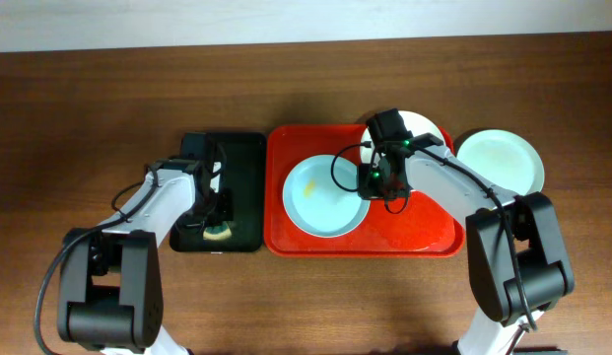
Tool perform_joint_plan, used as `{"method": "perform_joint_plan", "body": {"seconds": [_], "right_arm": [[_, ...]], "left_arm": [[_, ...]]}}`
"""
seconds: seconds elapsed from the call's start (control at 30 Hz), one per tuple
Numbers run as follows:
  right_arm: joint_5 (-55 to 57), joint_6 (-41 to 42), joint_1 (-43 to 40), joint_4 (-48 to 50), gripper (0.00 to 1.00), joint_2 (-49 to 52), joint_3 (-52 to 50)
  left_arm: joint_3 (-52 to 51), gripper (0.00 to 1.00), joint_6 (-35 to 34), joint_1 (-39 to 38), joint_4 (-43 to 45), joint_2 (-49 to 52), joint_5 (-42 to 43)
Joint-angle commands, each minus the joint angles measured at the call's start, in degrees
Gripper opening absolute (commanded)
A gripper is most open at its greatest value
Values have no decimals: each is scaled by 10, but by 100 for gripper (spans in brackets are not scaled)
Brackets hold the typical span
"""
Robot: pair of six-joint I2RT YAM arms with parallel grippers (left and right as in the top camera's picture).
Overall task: Clean dirty plates on tray and stack at the side
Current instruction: 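Lower the left gripper onto the black tray and grasp the sponge, then lift the sponge with the left gripper and move it over the light blue plate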
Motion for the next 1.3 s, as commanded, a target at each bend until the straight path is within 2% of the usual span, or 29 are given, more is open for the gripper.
{"method": "perform_joint_plan", "body": {"seconds": [0.0,0.13,0.2,0.37,0.53,0.7,0.83,1.27], "right_arm": [[4,1,-1,0,25,2,-6],[4,1,-1,0,26,2,-6],[4,1,-1,0,31,2,-6],[4,1,-1,0,35,2,-6],[-28,1,-1,0,24,2,-6],[-28,1,-1,-1,4,2,-6],[-28,1,-1,-1,4,2,-6],[-28,1,-1,0,5,2,-6]], "left_arm": [[26,0,5,2,-33,-9,-9],[95,0,5,2,-85,-62,-30],[119,0,5,2,-102,-96,-30],[130,0,5,2,-113,-190,-30],[130,0,5,2,-116,-224,-4],[130,0,7,2,-111,-205,27],[130,0,56,2,-101,-177,106],[130,0,56,2,-65,17,101]]}}
